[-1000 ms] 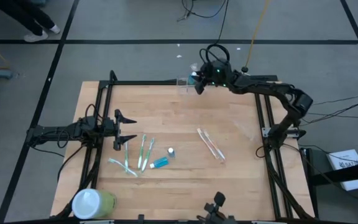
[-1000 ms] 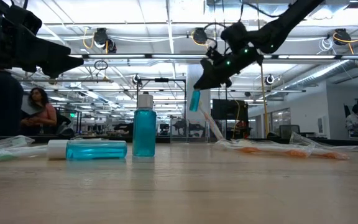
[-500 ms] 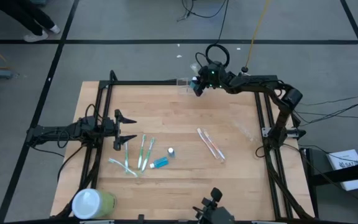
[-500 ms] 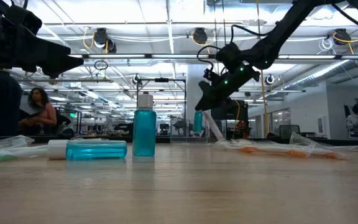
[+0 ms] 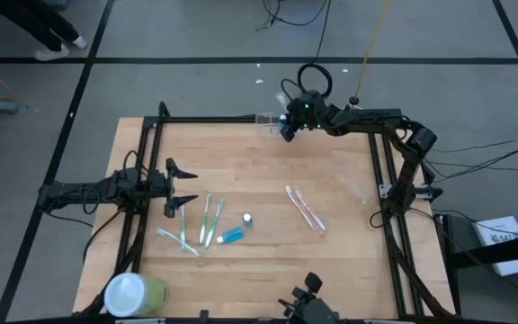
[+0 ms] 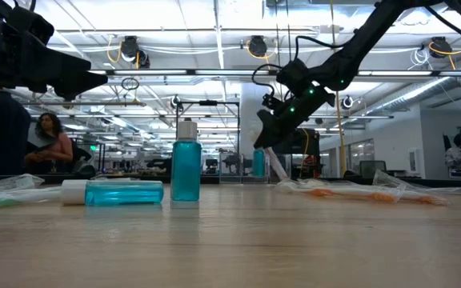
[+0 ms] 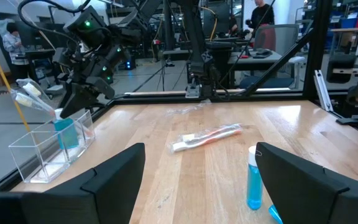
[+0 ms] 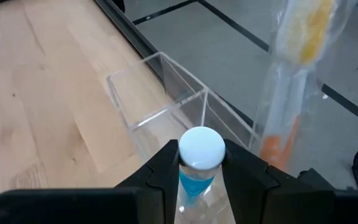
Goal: Pick & Place toothbrushing station
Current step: Put the blue mouthwash into the transparent organizer
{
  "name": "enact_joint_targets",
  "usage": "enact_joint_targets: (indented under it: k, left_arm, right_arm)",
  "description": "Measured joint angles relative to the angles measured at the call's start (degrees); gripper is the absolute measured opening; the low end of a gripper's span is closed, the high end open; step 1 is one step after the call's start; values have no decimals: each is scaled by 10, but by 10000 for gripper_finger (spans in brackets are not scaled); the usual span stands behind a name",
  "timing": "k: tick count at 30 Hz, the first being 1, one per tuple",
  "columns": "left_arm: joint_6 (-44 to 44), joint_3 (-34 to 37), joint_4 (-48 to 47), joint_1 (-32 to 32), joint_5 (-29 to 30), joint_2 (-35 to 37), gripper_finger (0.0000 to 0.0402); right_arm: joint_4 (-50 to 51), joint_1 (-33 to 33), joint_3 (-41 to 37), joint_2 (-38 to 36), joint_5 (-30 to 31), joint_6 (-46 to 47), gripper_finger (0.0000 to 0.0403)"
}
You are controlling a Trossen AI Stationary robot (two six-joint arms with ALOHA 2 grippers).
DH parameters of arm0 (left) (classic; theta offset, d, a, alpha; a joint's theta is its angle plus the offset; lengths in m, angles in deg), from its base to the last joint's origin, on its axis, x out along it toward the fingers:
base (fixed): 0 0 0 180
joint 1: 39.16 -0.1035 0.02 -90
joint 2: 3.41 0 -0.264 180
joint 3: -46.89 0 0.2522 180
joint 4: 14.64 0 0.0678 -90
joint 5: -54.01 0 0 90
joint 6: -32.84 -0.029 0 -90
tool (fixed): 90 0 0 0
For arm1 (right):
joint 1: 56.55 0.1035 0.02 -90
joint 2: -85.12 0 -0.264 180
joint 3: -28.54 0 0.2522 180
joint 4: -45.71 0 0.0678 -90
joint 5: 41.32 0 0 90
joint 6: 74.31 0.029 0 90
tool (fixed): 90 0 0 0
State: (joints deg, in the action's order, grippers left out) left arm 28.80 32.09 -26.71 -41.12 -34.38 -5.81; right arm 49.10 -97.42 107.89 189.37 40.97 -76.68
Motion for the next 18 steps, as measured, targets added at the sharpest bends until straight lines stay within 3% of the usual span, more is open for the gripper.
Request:
enact_joint_targets:
  k: [18]
  left_arm:
    - [0, 0, 0, 0, 0, 0, 310]
  right_arm:
    - [16, 1, 0, 0, 1, 0, 122]
